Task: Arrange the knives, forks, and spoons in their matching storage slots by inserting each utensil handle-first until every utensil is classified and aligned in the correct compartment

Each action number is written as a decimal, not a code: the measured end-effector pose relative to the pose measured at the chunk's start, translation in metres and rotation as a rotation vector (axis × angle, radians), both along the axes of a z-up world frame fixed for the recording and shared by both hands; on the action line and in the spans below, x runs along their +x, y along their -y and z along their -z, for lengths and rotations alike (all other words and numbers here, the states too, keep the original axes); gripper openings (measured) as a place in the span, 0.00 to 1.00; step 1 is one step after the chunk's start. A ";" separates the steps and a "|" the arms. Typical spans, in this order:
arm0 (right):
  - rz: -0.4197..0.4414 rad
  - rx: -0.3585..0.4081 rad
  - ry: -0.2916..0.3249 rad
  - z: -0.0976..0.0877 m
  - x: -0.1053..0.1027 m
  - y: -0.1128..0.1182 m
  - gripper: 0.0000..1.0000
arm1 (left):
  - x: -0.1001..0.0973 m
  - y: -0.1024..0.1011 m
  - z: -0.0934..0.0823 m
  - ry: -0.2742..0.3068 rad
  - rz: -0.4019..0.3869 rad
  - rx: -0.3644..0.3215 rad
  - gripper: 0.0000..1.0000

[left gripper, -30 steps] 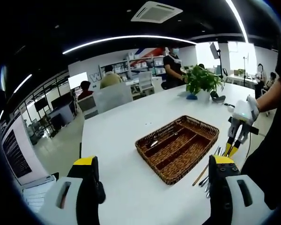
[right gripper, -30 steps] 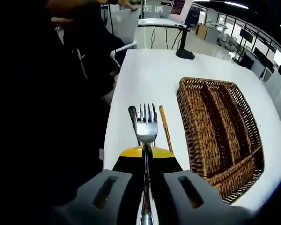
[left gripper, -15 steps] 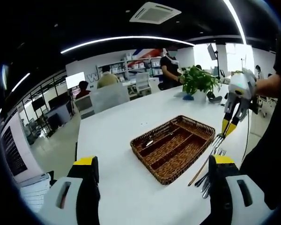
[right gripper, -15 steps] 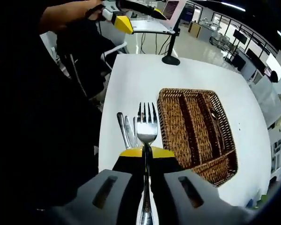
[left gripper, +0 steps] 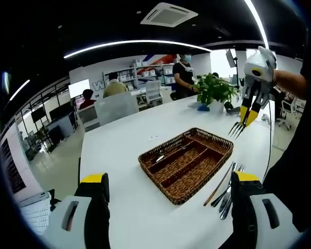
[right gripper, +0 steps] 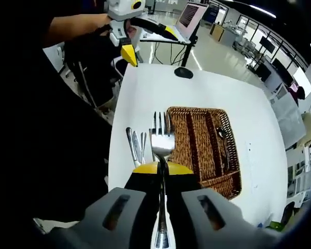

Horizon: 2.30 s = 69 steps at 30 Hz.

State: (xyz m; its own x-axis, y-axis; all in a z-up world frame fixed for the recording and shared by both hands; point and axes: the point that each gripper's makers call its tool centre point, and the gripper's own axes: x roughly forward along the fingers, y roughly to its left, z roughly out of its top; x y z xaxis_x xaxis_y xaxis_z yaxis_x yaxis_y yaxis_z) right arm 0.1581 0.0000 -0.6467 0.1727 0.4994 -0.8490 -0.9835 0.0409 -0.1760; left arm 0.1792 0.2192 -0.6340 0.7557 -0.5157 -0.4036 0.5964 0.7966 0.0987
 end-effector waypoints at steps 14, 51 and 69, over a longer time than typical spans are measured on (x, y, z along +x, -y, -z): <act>0.004 -0.009 0.025 -0.010 0.013 -0.008 0.00 | 0.013 0.000 0.006 -0.028 0.049 0.018 0.99; -0.041 -0.107 0.065 0.004 0.073 -0.018 0.00 | 0.031 -0.003 0.018 -0.064 0.042 -0.007 0.99; -0.044 -0.137 0.081 0.009 0.107 -0.032 0.00 | 0.037 -0.009 0.025 -0.085 0.069 -0.001 0.99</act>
State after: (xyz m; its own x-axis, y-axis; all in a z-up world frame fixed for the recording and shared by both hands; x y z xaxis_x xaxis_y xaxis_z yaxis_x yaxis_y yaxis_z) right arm 0.2649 0.0317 -0.6557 0.2240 0.3881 -0.8940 -0.9662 -0.0317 -0.2558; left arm 0.2159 0.2279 -0.6591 0.6813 -0.5662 -0.4640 0.6563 0.7531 0.0447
